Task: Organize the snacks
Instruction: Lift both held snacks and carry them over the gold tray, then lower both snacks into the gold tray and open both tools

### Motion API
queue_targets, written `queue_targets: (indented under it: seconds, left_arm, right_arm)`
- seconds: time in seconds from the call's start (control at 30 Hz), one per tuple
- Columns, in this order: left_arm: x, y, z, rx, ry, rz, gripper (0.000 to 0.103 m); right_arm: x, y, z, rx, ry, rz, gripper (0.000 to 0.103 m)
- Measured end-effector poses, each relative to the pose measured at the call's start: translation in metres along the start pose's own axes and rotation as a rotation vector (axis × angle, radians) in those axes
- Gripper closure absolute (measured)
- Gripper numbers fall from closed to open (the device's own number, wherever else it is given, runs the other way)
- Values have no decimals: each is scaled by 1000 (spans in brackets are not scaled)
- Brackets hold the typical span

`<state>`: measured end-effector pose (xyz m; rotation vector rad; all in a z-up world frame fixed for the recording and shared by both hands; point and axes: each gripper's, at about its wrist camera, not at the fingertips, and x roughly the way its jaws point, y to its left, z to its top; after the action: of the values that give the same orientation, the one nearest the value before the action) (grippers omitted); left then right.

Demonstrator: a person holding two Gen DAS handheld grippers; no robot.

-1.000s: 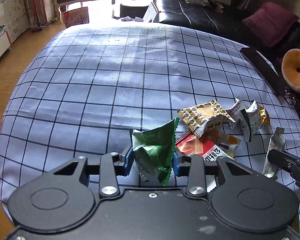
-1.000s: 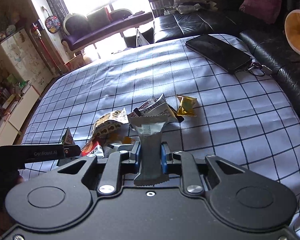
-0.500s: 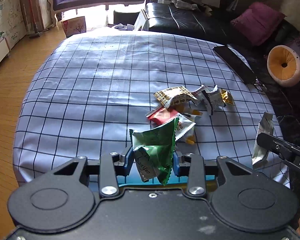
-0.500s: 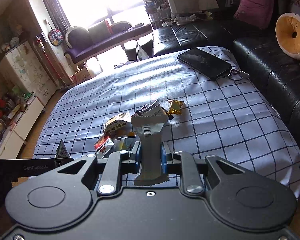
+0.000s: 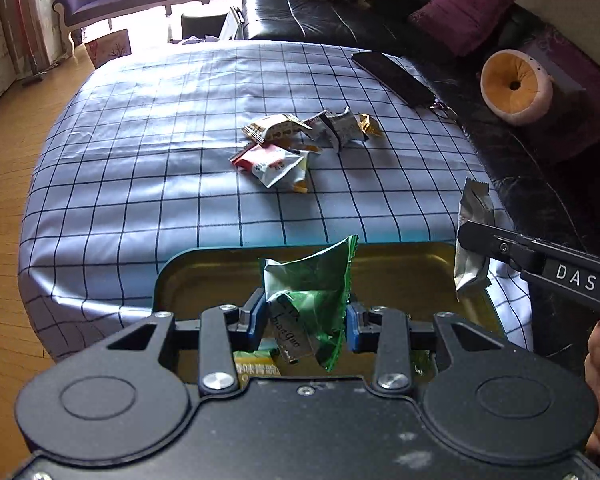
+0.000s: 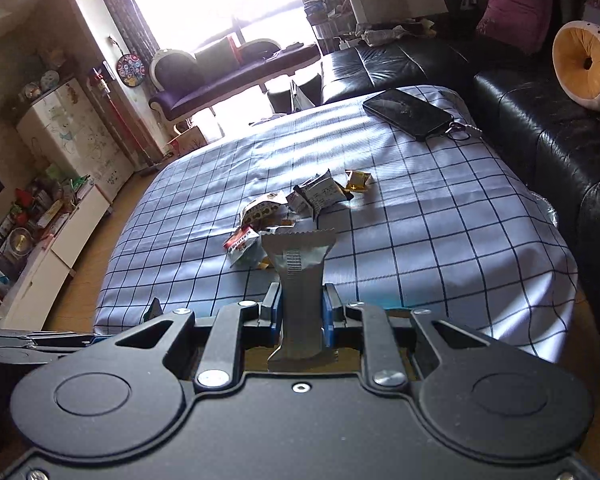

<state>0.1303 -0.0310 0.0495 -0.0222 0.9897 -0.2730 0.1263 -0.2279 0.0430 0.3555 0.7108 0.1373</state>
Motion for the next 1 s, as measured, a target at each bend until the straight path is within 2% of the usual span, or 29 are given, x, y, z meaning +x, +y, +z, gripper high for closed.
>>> queue_targets:
  seconds: [0.3,0.63,0.9,1.0]
  left_arm:
    - [-2,-11,-32,29,86,-43,65]
    - [-3,-15,-58,18,123,-26,65]
    - [-5,-22,-64,57,80,14,62]
    - [-4,-23,-64,73,70,44,61]
  right_arm:
    - [-25,-11,-30,15,21,-20,74]
    - [-40,-33,-64,92,92,-50,74]
    - [-43,-31,-70,68,110,-38,74]
    - [-43,-29,-70,60,115,-21,69]
